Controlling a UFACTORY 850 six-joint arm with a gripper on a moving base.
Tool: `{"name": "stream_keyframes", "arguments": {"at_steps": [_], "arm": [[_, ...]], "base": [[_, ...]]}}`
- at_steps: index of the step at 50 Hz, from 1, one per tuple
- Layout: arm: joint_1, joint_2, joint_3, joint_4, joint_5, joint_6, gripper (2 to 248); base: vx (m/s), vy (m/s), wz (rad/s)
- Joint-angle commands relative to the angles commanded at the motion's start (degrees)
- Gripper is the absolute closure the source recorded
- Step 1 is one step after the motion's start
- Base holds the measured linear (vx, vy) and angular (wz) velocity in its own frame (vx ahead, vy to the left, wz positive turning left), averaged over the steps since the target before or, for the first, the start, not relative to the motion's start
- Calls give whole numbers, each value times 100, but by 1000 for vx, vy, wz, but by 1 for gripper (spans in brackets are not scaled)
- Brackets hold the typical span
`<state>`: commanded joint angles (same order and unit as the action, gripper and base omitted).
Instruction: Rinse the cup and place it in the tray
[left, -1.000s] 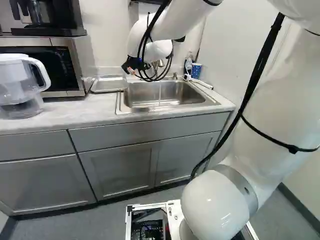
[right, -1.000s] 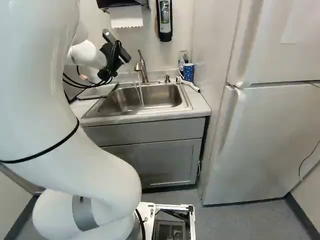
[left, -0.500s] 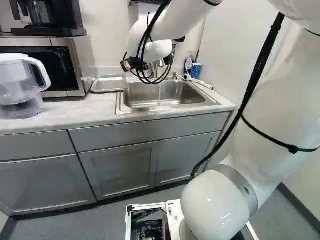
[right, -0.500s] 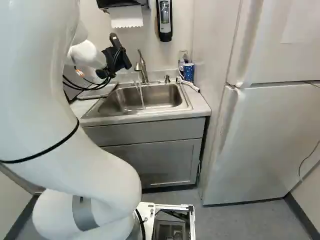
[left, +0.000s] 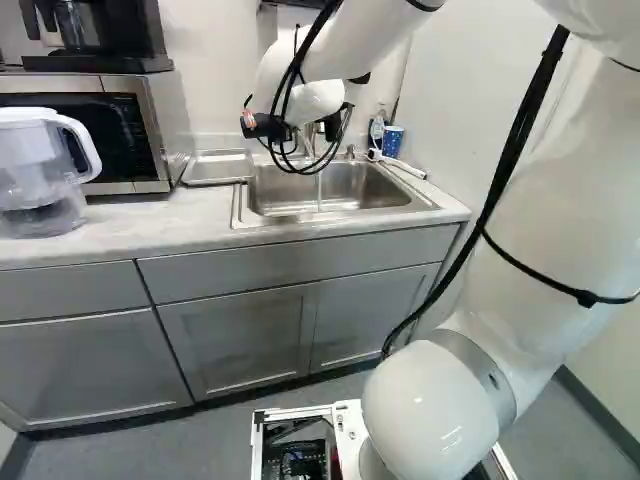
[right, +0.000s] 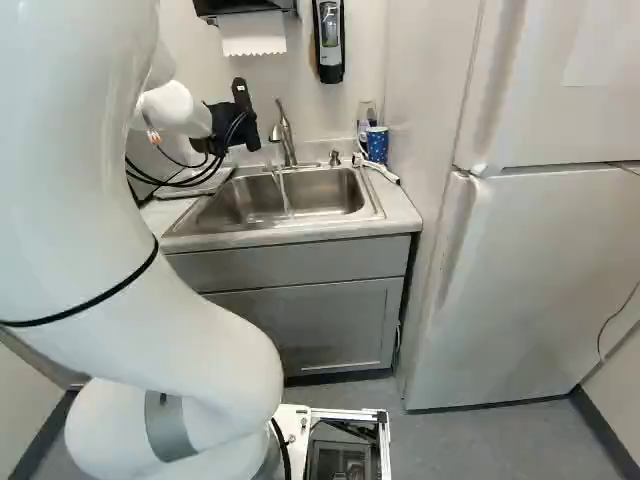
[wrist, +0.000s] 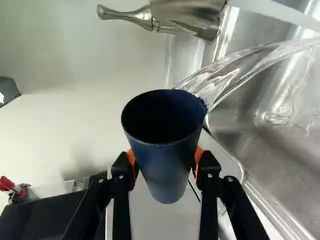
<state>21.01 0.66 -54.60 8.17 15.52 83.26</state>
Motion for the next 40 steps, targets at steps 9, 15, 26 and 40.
{"name": "stream_keyframes", "arguments": {"at_steps": [9,15,26,40], "arm": [[0,0,0,0,0,541,127],[0,0,0,0,0,904,127],[0,0,0,0,0,1446,127],[0,0,0,0,0,1446,127]], "base": [[0,0,0],[0,0,0],[0,0,0],[0,0,0]]}}
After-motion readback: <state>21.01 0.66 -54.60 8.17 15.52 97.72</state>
